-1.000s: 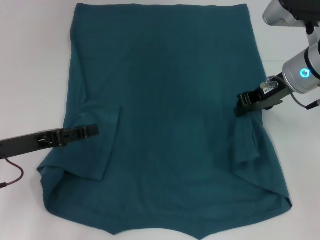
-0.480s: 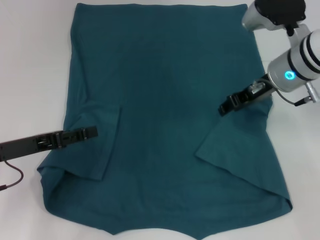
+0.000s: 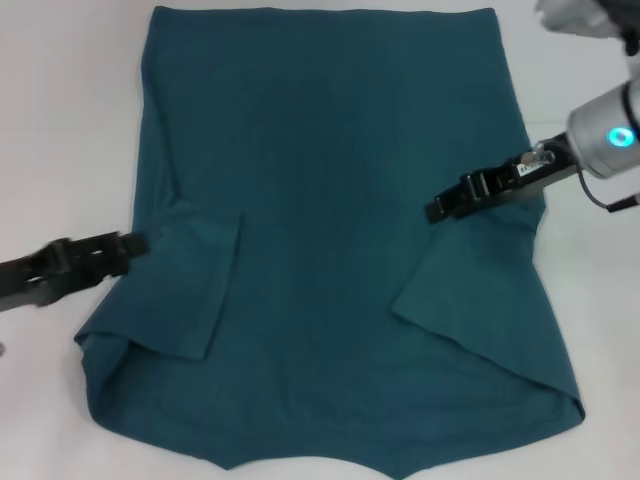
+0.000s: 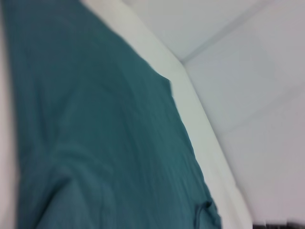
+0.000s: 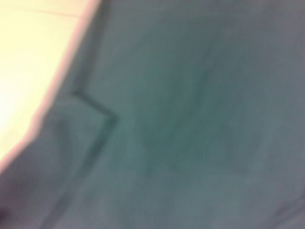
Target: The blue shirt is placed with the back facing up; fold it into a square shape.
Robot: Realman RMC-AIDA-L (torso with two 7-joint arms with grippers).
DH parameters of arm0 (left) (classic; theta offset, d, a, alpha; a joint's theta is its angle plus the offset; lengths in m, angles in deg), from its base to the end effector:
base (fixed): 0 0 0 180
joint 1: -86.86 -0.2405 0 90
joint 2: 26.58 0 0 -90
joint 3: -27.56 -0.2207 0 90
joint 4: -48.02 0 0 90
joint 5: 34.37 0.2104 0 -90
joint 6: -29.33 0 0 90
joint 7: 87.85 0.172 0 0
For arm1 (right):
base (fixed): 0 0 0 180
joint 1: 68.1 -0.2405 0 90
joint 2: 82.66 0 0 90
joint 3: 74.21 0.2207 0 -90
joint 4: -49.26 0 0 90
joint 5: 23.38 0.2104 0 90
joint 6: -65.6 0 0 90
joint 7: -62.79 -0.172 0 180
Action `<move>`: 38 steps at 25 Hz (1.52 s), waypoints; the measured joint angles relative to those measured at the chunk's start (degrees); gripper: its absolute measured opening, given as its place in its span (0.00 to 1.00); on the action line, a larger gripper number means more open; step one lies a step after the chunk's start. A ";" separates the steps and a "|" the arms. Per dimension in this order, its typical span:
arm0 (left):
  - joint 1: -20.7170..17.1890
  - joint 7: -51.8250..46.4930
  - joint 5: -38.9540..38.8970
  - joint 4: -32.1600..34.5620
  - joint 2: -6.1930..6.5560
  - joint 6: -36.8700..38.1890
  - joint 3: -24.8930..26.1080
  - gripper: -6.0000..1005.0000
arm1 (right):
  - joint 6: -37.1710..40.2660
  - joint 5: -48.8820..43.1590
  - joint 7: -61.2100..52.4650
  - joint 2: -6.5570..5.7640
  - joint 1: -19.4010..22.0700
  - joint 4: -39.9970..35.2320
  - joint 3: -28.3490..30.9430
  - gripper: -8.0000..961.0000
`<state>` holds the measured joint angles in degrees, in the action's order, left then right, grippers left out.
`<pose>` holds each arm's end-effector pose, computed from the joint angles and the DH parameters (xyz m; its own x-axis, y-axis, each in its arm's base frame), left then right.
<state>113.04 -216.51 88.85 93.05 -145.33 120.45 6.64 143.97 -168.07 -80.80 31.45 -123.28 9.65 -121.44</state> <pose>-0.2794 0.3189 0.0523 0.0398 0.7940 0.6067 0.9597 -0.1994 0.1979 0.1658 0.4189 0.0034 0.5121 -0.8453 -0.1526 -0.8456 -0.4651 -0.2620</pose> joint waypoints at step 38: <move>0.32 -16.55 16.23 -3.51 0.85 -7.37 -0.19 0.56 | 8.41 16.56 4.61 -2.40 10.26 0.24 2.91 0.92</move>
<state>113.36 -233.06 105.08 89.54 -144.48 113.08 6.46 152.39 -151.52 -76.19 29.05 -113.02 9.89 -118.53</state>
